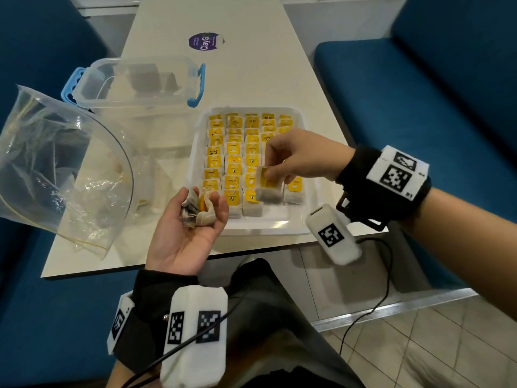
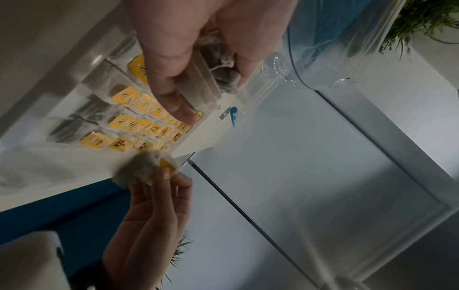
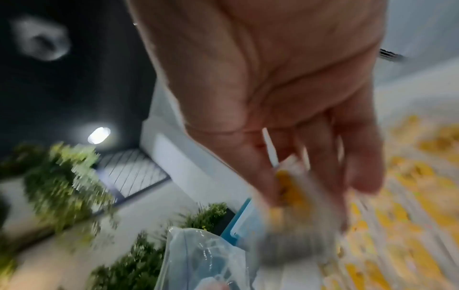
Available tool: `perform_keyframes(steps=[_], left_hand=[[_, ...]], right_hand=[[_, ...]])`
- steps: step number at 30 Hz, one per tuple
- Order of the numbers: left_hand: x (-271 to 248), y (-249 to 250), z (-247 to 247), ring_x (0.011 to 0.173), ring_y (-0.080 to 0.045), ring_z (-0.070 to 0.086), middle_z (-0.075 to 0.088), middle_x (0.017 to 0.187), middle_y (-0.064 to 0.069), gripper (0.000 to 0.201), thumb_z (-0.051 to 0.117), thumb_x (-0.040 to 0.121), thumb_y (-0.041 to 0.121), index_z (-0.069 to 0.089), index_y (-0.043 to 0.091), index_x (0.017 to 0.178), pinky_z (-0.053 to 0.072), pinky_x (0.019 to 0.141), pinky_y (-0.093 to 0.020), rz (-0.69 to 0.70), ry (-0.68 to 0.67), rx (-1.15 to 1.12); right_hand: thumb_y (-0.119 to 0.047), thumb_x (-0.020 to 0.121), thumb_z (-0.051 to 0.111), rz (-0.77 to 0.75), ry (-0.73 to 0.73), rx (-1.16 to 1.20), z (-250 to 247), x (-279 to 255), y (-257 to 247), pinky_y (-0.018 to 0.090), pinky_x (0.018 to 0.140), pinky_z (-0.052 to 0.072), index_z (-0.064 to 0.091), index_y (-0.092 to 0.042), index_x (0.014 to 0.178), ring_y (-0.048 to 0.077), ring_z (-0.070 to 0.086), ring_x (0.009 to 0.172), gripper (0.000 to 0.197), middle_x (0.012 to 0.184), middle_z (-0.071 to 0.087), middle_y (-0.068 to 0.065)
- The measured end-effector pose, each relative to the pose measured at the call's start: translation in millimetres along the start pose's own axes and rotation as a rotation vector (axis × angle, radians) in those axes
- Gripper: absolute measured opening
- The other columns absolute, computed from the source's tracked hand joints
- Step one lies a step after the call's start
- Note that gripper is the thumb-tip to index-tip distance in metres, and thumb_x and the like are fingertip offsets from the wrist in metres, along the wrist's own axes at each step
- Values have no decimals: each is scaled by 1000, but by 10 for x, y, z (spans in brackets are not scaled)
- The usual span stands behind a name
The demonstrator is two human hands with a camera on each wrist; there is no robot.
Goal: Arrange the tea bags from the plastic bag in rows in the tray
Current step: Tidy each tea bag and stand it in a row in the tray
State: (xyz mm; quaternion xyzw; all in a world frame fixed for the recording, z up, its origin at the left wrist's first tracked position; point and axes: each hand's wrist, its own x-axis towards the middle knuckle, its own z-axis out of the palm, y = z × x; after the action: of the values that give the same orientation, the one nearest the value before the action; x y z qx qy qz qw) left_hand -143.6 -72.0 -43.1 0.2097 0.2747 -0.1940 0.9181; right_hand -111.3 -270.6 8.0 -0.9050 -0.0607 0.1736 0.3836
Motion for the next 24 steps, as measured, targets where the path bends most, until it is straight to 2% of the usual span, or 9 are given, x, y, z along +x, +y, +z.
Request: perform_keyframes(steps=[1, 3, 5, 8, 12, 15, 17, 21, 24], left_hand=[[-2, 9, -3, 83, -21, 60, 65, 69, -12, 12, 73, 66, 11, 63, 5, 70, 58, 63, -37, -8, -20, -9], [-2, 26, -35, 78, -23, 64, 66, 73, -14, 38, 87, 30, 1, 68, 1, 63, 58, 61, -38, -22, -73, -26], [1, 29, -58, 77, -24, 64, 67, 72, -15, 48, 87, 17, -2, 69, -1, 61, 58, 62, -39, -14, -74, -37], [1, 12, -55, 78, -24, 62, 67, 68, -14, 40, 83, 22, 0, 69, -2, 60, 58, 60, -39, 0, -48, -44], [-7, 1, -58, 73, -24, 65, 67, 70, -14, 46, 86, 20, -2, 69, -1, 63, 58, 61, -38, -22, -38, -38], [-32, -40, -10, 78, -20, 61, 66, 66, -12, 19, 75, 51, 11, 66, 3, 66, 58, 61, -34, -19, 25, -8], [-41, -53, 11, 76, -20, 62, 66, 65, -12, 16, 68, 59, 15, 64, 5, 70, 58, 61, -33, -12, 38, -4], [-30, -43, -52, 63, -25, 67, 66, 70, -16, 30, 79, 34, 4, 68, 0, 61, 58, 58, -37, -24, -5, -26], [-16, -38, -84, 64, -26, 67, 66, 72, -18, 39, 83, 26, 0, 69, -1, 62, 57, 59, -37, -25, -15, -38]], right_hand=[[-5, 81, 66, 6, 11, -31, -2, 10, 22, 32, 66, 49, 53, -15, 68, 13, 52, 61, 21, 69, 57, 4], [-6, 80, 66, -9, 39, -108, 0, 40, 74, 33, 72, 48, 57, -14, 74, 10, 51, 64, 13, 69, 55, -3], [-6, 82, 64, -19, 23, -90, 12, 48, 95, 32, 74, 49, 60, -12, 85, 13, 53, 67, 8, 72, 57, -2], [-4, 84, 61, -28, 21, -84, 19, 56, 138, 28, 76, 49, 65, -7, 99, 12, 55, 70, 16, 82, 60, 3], [-9, 87, 58, -28, -10, -252, 55, 104, 195, 27, 76, 46, 63, -7, 97, 13, 53, 80, 11, 88, 58, 0], [-8, 90, 51, 24, -101, -427, 108, 163, 211, 22, 64, 39, 52, -14, 93, 16, 46, 85, 7, 91, 50, -2], [-4, 90, 46, 58, -155, -494, 157, 218, 214, 22, 62, 36, 47, -15, 90, 17, 43, 85, 10, 92, 47, -2], [-2, 90, 42, 139, -281, -571, 240, 354, 226, 30, 72, 45, 44, -16, 74, 21, 48, 84, 20, 98, 50, 5], [1, 87, 41, 166, -355, -632, 291, 431, 203, 22, 57, 33, 40, -13, 74, 15, 36, 63, 20, 94, 47, 14]])
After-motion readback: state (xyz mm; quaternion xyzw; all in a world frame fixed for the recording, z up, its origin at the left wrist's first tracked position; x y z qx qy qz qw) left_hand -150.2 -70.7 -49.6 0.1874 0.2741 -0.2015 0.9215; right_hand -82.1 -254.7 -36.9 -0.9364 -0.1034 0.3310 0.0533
